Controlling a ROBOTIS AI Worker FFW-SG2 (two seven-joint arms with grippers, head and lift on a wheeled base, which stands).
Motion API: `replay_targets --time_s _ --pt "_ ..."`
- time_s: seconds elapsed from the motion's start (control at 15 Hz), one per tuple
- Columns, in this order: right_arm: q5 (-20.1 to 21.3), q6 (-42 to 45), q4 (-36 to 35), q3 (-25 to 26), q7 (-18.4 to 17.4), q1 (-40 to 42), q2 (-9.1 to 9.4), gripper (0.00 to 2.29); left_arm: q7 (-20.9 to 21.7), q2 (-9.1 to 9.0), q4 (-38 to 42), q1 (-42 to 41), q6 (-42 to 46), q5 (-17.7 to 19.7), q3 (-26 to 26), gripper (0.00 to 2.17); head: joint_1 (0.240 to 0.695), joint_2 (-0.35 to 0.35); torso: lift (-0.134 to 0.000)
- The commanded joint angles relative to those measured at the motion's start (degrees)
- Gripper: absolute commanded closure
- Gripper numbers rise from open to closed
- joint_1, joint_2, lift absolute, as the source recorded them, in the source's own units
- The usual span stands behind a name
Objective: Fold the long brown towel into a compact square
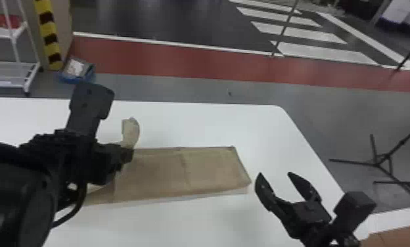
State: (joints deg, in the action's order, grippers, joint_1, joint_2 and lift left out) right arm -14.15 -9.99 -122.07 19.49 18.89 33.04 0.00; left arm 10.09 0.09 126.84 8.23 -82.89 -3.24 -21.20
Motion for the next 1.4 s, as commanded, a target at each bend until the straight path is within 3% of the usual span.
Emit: replay_targets --time_s 0.0,0.2,0.53,0.87,1.2,1.33 --pt "-0.09 -0.17 0.07 0.02 0.0 -0.17 0.05 0.1 -1.39 -0.24 -2.91 0.12 3.65 -0.19 -5.96 0.0 0.695 -0.349 -0.123" --pt "0.0 -0.17 0.16 -0.77 0.0 -0.7 0.05 0.1 -3.5 -0.24 -4.15 -1.03 6.99 -0.1 -9.56 0.03 0.695 -0.35 -0.123" --pt "1.32 -1.4 0.34 -2.88 0.09 -2.72 0.05 0.1 -3.59 -0.24 -1.77 -3.14 6.99 0.07 -8.95 0.03 0.695 -0.35 -0.123" --pt "4.84 -7.2 1.83 -9.38 0.88 -6.06 0.05 0.1 -2.62 -0.24 4.2 -12.45 14.2 1.39 1.78 0.03 0.695 -0.338 -0.123" --pt "8.88 -12.47 8.25 -17.12 1.06 -11.68 -1.06 0.1 -0.16 -0.24 7.46 -23.26 24.57 7.45 14.87 0.04 0.695 -0.19 -0.123" --pt "10.11 -12.65 11.5 -19.23 0.97 -13.88 -1.23 0.1 0.81 -0.24 7.9 -26.34 28.78 10.35 18.56 0.04 0.695 -0.101 -0.123"
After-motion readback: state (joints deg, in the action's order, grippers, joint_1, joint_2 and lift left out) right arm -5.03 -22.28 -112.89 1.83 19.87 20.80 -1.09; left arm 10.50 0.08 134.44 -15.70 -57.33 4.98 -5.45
